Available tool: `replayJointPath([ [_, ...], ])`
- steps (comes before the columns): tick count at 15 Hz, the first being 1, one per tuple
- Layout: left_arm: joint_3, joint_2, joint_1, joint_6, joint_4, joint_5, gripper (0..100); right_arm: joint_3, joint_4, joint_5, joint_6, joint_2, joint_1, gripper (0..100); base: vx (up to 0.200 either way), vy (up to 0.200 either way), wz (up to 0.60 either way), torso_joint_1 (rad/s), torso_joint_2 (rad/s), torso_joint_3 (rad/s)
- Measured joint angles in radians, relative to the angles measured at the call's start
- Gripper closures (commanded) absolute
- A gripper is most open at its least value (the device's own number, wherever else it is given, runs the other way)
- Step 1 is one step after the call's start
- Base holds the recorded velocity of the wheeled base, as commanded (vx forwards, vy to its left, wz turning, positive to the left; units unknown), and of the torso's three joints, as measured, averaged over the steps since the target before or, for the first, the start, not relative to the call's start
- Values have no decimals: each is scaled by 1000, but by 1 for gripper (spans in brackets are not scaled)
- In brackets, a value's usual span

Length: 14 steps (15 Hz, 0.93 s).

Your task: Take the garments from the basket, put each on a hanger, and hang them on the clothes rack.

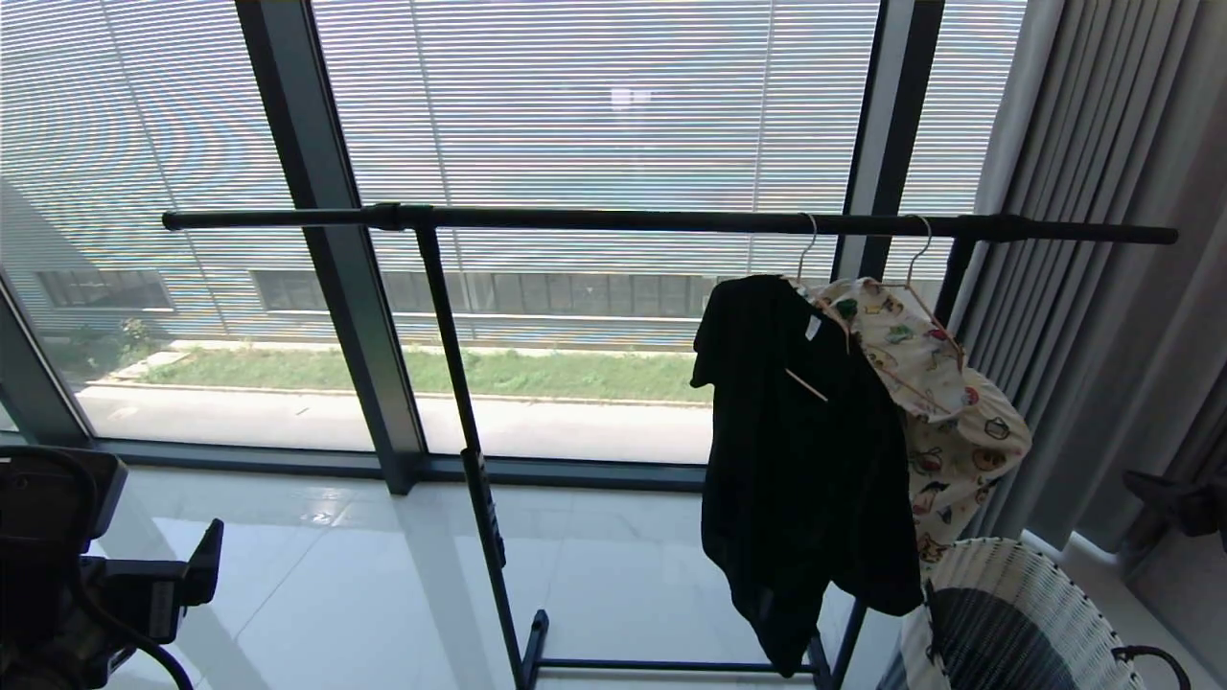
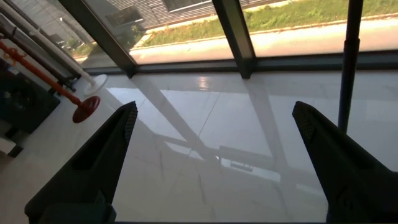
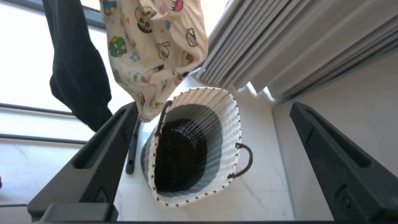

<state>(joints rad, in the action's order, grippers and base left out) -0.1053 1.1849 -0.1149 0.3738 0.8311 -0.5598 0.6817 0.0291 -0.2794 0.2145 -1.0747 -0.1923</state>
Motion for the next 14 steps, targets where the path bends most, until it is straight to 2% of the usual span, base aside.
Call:
replayJointPath([
  [4, 1, -12, 7, 2, 0, 0, 0, 0, 0, 0, 2, 11, 1, 0, -200, 0, 0, 0, 4, 5],
  [14, 43, -37, 53, 0, 0, 0, 0, -7, -1, 0, 0, 37, 1, 0, 0, 0, 0, 0, 0, 0],
])
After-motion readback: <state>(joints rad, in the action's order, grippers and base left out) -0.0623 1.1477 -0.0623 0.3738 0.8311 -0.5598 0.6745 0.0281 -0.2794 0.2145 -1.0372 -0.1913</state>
